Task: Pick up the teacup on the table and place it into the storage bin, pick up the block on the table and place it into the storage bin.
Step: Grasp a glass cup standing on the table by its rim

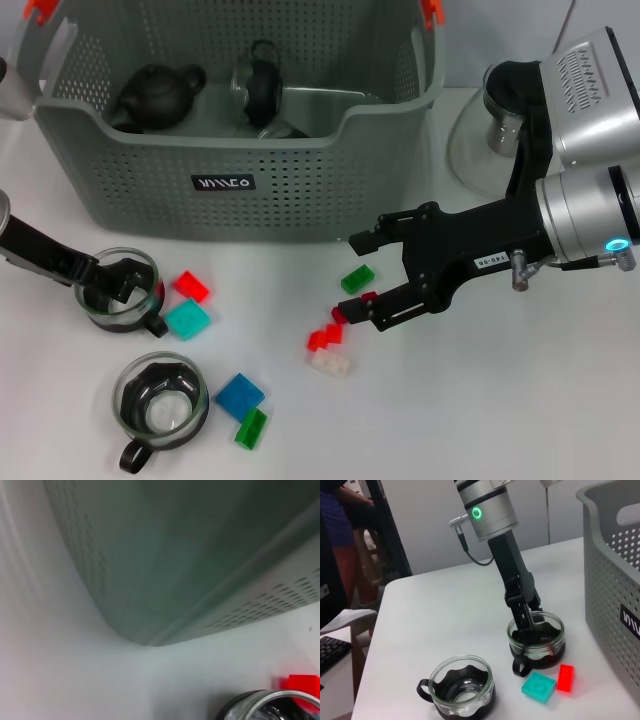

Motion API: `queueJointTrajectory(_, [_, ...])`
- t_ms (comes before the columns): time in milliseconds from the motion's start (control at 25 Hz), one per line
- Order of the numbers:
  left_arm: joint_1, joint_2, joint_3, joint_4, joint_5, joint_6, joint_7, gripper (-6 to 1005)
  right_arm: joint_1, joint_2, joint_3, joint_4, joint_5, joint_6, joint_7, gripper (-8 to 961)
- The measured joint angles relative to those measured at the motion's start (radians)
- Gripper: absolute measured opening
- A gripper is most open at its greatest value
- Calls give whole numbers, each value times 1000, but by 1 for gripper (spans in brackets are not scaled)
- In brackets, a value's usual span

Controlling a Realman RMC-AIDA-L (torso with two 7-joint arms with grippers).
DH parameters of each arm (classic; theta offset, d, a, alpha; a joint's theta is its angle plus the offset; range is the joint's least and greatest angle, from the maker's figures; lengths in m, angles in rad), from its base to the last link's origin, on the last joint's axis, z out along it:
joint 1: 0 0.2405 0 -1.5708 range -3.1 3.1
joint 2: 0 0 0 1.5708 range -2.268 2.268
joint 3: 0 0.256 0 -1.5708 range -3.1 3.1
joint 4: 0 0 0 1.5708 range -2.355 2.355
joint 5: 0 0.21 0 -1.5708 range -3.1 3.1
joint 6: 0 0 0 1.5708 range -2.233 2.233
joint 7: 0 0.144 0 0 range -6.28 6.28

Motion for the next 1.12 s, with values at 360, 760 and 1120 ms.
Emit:
queueJointTrajectory(360, [0,-4,0,7,6,-25,-1,899,-3,0,0,5,0,0,-5,915])
queueJointTrajectory(760, [0,-5,0,20,21,-47,-4,883,-3,0,2,12,0,1,-11,915])
queueJointTrajectory(1120, [0,-5,1,20,21,-49,-5,852,-3,0,3,11,0,3,-11,916])
